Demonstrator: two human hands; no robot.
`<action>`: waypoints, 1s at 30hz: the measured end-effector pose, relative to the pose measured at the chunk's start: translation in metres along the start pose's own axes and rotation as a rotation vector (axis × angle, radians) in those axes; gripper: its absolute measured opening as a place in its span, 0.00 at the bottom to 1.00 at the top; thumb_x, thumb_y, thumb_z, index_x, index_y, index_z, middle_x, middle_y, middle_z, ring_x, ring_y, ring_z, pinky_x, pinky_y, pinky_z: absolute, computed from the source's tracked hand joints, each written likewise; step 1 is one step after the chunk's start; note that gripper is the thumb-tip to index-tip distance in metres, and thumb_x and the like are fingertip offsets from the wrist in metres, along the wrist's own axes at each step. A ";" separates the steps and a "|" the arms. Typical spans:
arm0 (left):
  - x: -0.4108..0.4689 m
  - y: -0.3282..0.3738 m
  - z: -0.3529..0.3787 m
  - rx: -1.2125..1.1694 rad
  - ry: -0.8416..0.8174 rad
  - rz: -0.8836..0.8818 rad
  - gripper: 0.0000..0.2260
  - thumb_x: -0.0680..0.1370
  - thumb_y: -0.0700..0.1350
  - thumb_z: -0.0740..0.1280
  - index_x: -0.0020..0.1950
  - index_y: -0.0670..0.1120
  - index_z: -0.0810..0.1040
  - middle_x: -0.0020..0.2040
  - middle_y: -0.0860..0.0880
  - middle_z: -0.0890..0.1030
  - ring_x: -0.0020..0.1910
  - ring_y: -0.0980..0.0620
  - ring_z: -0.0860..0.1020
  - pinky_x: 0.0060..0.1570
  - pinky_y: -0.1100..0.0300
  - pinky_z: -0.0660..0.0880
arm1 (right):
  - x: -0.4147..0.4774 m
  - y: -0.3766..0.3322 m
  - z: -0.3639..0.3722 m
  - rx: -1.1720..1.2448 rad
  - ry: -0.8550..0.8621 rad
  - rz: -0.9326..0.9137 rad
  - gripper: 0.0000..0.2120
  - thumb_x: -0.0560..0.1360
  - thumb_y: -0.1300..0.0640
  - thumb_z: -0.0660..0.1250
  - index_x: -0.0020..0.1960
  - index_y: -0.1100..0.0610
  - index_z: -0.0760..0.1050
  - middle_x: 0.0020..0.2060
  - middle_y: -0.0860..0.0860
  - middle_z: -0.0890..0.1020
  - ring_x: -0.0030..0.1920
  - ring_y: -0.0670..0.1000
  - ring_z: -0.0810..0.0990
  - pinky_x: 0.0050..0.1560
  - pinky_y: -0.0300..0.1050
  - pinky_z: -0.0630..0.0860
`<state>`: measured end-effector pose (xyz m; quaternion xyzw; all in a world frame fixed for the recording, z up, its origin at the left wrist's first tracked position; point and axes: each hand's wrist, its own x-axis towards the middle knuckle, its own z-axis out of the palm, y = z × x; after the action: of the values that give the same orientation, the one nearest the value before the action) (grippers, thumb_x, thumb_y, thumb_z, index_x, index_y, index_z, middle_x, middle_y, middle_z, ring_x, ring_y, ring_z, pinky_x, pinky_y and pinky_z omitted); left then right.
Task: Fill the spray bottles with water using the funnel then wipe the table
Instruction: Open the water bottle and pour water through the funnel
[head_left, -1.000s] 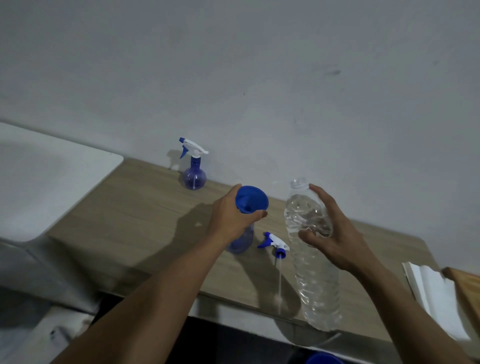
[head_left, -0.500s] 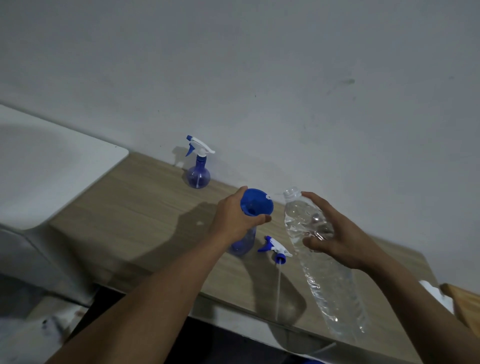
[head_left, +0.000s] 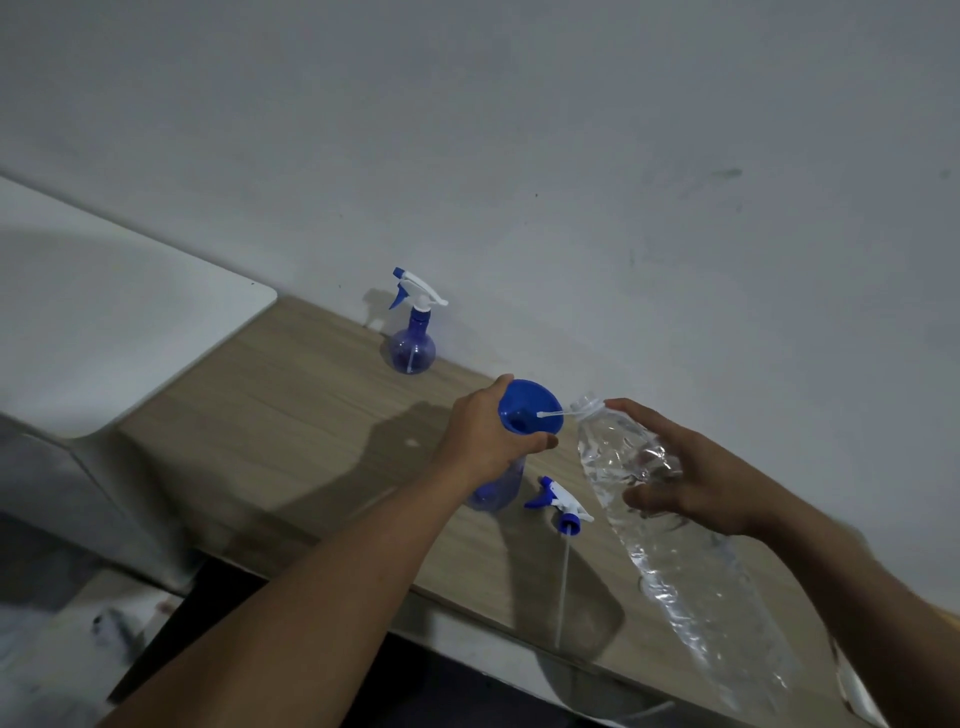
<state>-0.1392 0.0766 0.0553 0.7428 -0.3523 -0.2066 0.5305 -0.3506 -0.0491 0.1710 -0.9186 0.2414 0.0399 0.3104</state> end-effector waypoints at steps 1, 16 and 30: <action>0.000 0.000 0.000 0.008 -0.002 0.006 0.39 0.57 0.67 0.78 0.63 0.54 0.74 0.53 0.53 0.81 0.52 0.51 0.79 0.51 0.53 0.81 | 0.001 0.000 -0.002 -0.012 -0.012 -0.006 0.43 0.71 0.57 0.77 0.73 0.26 0.59 0.67 0.39 0.75 0.58 0.56 0.82 0.56 0.55 0.82; 0.000 0.001 -0.001 0.006 -0.021 0.004 0.39 0.58 0.65 0.79 0.65 0.55 0.73 0.55 0.55 0.81 0.52 0.54 0.80 0.52 0.56 0.81 | 0.007 -0.006 -0.013 -0.070 -0.079 0.005 0.43 0.71 0.55 0.77 0.73 0.26 0.58 0.68 0.31 0.71 0.62 0.50 0.80 0.53 0.32 0.76; -0.007 0.010 -0.006 0.007 -0.015 0.016 0.26 0.62 0.60 0.81 0.55 0.57 0.76 0.47 0.59 0.82 0.48 0.59 0.80 0.44 0.64 0.77 | -0.006 -0.008 0.030 0.006 0.264 -0.066 0.44 0.72 0.59 0.75 0.72 0.26 0.56 0.54 0.34 0.79 0.50 0.40 0.82 0.47 0.30 0.77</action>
<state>-0.1431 0.0835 0.0662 0.7403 -0.3630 -0.2064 0.5268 -0.3493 -0.0233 0.1529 -0.9224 0.2499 -0.0924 0.2798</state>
